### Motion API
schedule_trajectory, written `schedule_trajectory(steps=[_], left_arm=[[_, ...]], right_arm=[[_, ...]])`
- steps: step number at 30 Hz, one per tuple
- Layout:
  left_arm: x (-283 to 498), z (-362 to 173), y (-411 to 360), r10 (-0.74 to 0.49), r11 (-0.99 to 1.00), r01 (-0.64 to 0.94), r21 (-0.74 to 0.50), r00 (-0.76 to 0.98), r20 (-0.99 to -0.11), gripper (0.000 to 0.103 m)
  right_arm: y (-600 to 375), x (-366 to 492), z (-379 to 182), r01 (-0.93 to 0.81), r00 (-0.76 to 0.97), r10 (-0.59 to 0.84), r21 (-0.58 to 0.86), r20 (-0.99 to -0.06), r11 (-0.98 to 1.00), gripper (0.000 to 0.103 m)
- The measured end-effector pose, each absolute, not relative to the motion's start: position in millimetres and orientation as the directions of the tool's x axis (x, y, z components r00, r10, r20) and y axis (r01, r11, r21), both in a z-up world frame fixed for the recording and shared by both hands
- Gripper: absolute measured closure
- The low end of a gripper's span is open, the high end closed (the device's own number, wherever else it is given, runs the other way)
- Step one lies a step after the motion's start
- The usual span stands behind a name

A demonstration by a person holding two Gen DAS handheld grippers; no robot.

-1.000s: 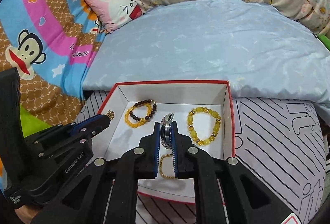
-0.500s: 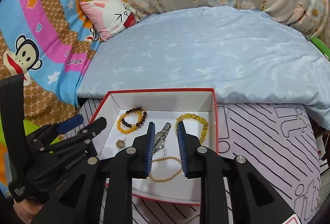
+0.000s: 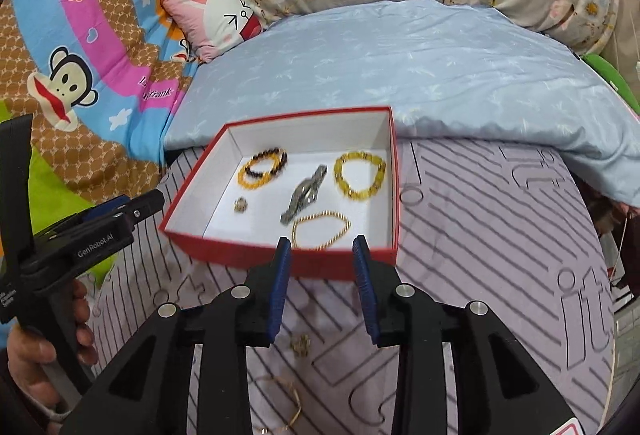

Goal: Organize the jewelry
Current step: 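Move both tools back over the remaining jewelry on the sheet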

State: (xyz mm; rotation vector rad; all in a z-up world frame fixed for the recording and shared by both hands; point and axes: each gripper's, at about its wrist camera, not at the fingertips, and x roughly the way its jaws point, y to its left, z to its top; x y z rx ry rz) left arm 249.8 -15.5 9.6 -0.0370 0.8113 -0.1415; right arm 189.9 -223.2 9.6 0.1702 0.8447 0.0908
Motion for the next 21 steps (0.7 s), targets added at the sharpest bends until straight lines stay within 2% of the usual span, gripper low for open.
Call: schedule_trajectory(steps=[21], left_arm=[[155,-44,-25,-0.204,0.976,0.172,-0.13,0.537,-0.819,0.045]], right_arm=[[-211,92,-47,0.018,0.523,0.175,0.216,-0.834,0.976,0.072]])
